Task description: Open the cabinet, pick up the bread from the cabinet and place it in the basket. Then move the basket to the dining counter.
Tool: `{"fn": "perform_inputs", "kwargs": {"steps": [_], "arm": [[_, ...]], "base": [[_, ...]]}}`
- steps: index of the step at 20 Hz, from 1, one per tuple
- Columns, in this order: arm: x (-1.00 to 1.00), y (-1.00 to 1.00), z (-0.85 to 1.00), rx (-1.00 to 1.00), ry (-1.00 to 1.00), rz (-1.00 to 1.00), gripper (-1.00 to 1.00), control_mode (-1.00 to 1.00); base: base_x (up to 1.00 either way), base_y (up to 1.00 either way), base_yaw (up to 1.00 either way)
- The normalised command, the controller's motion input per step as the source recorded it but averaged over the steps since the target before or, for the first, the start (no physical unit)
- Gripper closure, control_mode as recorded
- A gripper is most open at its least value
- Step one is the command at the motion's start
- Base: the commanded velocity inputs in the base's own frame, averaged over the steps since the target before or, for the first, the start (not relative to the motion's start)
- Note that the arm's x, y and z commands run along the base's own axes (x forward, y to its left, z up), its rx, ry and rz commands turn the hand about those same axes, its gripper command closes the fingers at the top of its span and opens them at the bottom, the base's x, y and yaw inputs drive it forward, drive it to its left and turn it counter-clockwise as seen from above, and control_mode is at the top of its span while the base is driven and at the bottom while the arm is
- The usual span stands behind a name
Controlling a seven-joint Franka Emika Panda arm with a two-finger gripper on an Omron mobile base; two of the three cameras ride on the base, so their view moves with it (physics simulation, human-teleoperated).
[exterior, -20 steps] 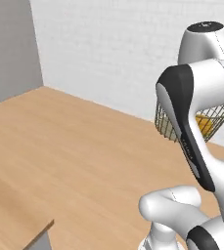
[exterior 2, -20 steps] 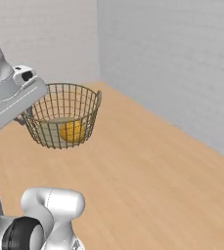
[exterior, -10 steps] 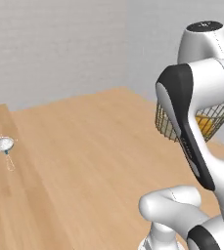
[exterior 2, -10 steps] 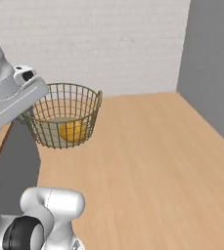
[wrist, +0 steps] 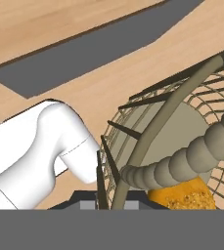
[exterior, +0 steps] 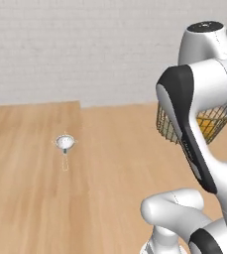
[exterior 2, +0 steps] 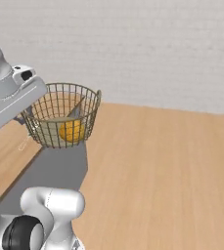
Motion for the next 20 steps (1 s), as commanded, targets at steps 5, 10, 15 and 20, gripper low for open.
{"fn": "perform_inputs", "kwargs": {"steps": [5,10,15,20], "arm": [[0.00,0.00,0.00,0.00,0.00,0.00,1.00,1.00],[0.00,0.00,0.00,0.00,0.00,0.00,1.00,1.00],[0.00,0.00,0.00,0.00,0.00,0.00,1.00,1.00],[0.00,0.00,0.00,0.00,0.00,0.00,1.00,1.00]], "base": [[0.47,-0.43,0.52],[0.25,-0.45,0.51],[0.14,-0.26,0.59],[0.36,-0.43,0.51]]}}
